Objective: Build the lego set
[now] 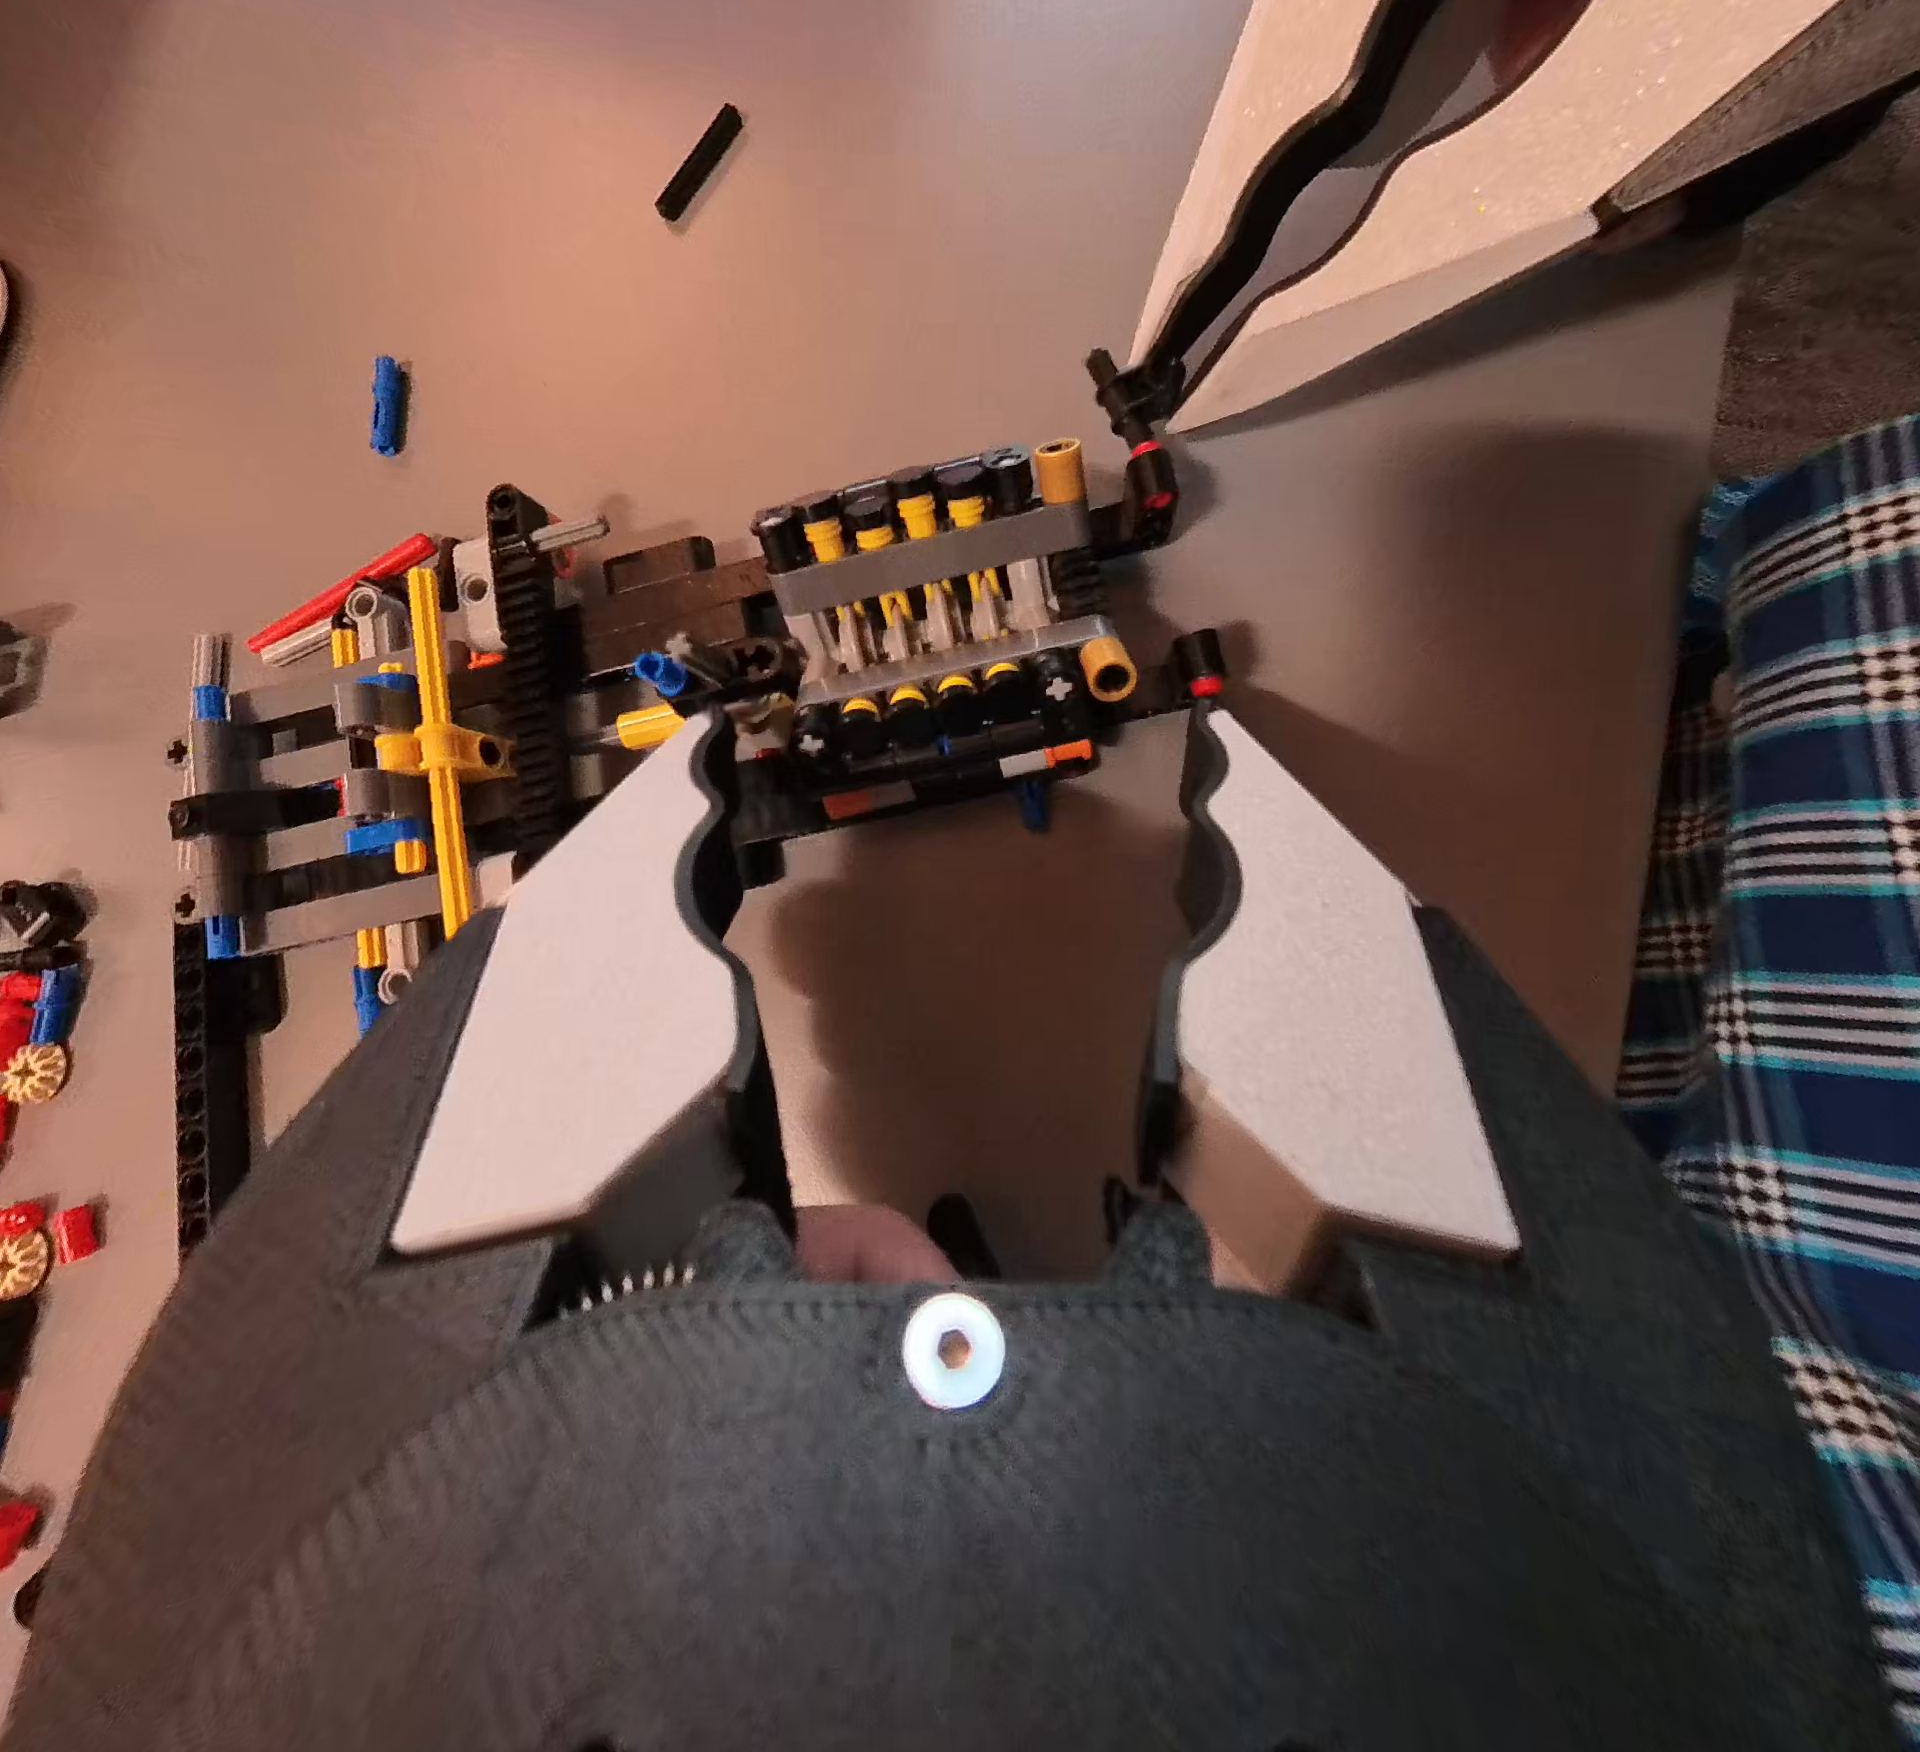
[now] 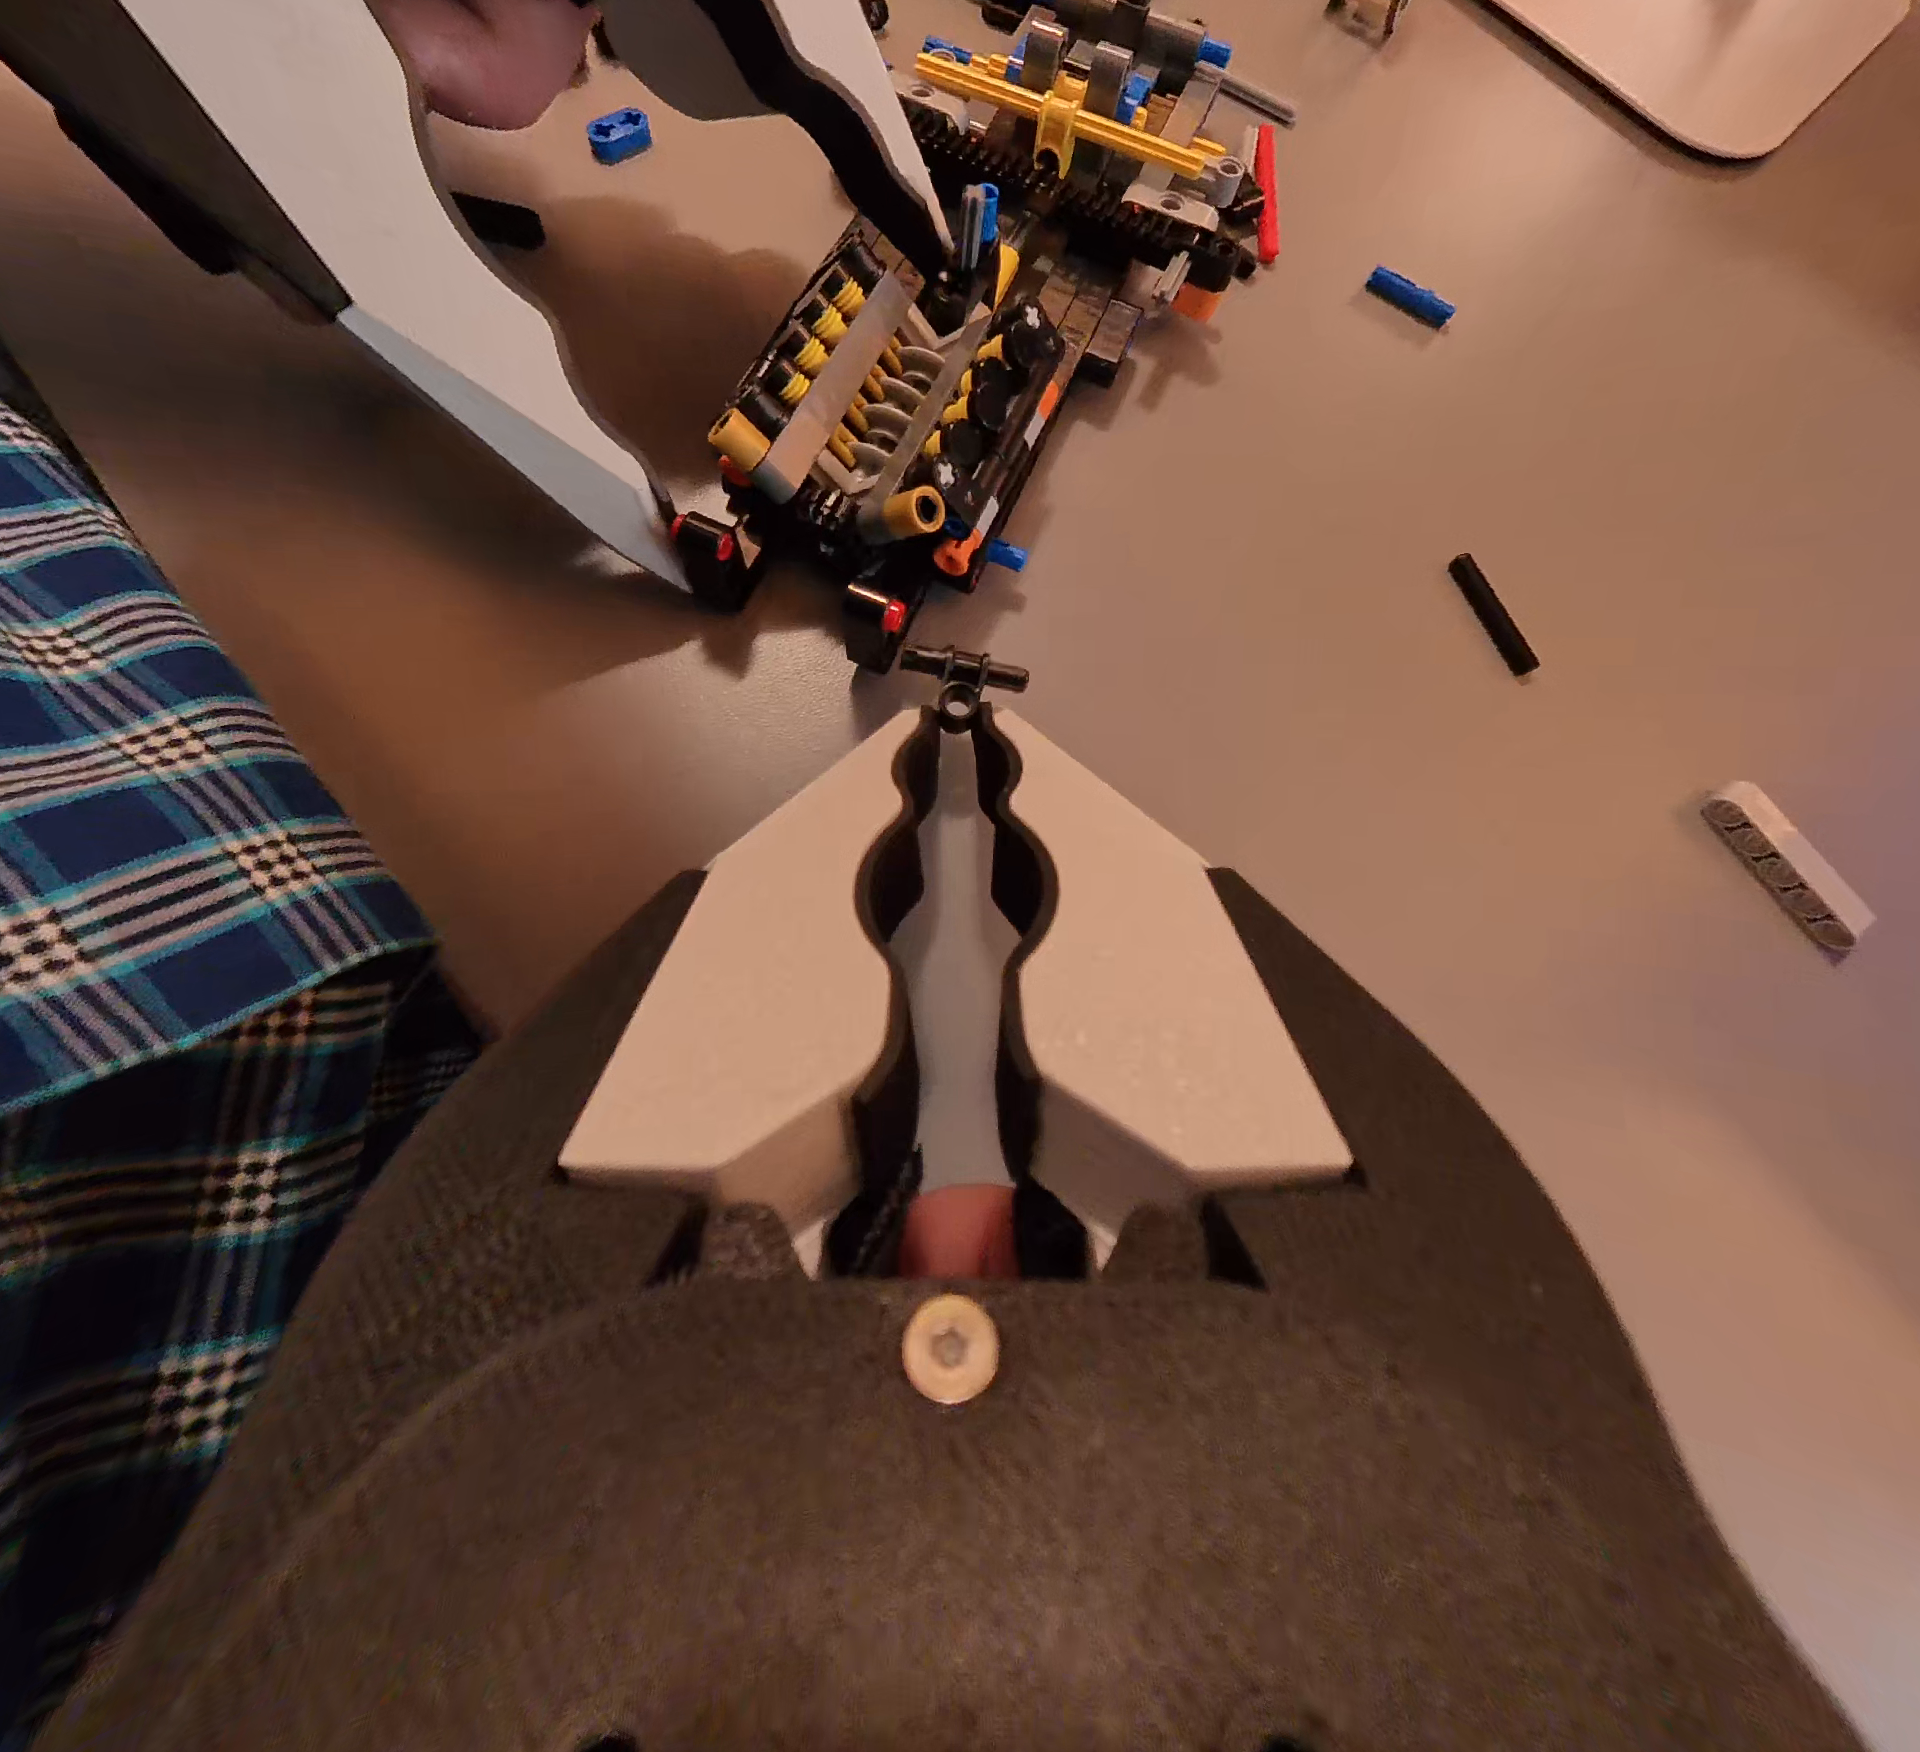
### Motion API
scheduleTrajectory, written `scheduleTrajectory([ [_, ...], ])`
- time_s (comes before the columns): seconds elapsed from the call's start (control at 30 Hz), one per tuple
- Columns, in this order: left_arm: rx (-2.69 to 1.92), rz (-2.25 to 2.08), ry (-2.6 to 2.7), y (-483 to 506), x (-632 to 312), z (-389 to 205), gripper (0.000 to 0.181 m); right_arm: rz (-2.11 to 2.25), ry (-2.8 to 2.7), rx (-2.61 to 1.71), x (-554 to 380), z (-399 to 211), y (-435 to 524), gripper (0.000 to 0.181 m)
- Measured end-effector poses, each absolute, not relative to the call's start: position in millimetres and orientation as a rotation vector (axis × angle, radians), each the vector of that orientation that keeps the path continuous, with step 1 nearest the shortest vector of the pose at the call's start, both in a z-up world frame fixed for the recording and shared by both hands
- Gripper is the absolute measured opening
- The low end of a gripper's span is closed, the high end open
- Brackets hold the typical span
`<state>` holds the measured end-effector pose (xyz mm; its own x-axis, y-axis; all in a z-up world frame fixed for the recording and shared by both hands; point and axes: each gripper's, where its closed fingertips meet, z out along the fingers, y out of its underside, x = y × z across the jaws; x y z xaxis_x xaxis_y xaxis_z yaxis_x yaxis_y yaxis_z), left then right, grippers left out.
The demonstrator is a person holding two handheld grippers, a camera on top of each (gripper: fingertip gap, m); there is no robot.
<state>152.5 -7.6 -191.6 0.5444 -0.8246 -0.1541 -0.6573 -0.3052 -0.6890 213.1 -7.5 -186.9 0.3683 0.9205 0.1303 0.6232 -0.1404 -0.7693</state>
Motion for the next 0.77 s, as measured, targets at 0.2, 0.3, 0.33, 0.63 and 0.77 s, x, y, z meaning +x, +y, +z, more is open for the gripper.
scheduleTrajectory([
  [0.2, -2.065, -0.274, 1.161, -10, 149, -191, 0.086, 0.496, -1.34, -1.868, 215, -187, -7, 0.005],
  [0.3, -2.066, -0.252, 1.147, -10, 146, -190, 0.086, 0.491, -1.338, -1.87, 215, -188, -6, 0.005],
  [0.33, -2.064, -0.243, 1.143, -11, 145, -190, 0.086, 0.487, -1.339, -1.869, 215, -188, -6, 0.005],
  [0.63, -2.09, -0.261, 1.041, -10, 148, -186, 0.085, 0.479, -1.329, -1.875, 216, -188, -5, 0.005],
  [0.77, -2.106, -0.248, 1.033, -12, 148, -192, 0.079, 0.471, -1.328, -1.875, 217, -188, -4, 0.005],
])
